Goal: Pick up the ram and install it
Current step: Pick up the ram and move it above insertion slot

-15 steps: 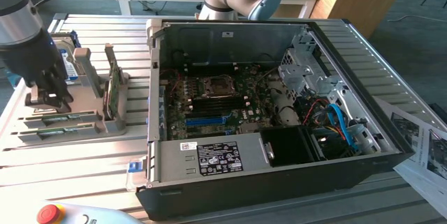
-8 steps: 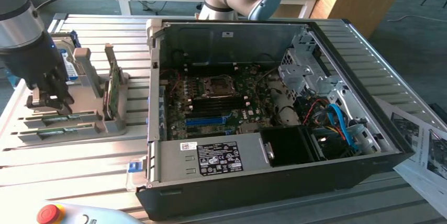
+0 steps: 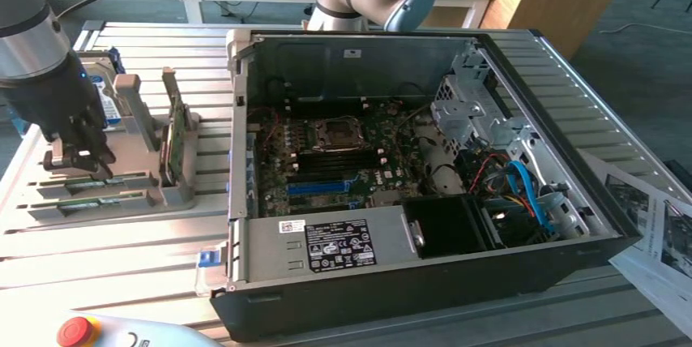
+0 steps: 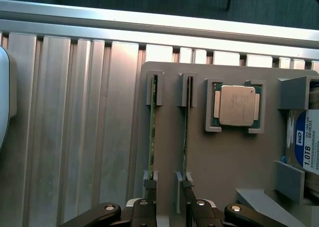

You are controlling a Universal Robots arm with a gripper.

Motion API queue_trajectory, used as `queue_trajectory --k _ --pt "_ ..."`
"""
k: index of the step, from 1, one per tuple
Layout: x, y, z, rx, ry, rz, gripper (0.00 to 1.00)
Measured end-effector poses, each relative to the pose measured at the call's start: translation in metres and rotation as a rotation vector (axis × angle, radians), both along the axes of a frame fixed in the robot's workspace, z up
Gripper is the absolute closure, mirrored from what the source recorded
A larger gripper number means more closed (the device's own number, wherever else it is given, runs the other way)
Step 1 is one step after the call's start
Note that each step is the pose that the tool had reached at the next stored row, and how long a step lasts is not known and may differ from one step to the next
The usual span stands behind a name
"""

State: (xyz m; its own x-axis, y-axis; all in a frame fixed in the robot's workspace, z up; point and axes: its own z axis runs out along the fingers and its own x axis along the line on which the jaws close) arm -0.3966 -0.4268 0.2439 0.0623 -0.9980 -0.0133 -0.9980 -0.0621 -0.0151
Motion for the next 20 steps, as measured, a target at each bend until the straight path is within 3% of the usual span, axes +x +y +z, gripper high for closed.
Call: queue_trajectory --k 20 --pt "-0.0039 -0.0028 -0.0004 0.0002 -0.0005 0.000 0.68"
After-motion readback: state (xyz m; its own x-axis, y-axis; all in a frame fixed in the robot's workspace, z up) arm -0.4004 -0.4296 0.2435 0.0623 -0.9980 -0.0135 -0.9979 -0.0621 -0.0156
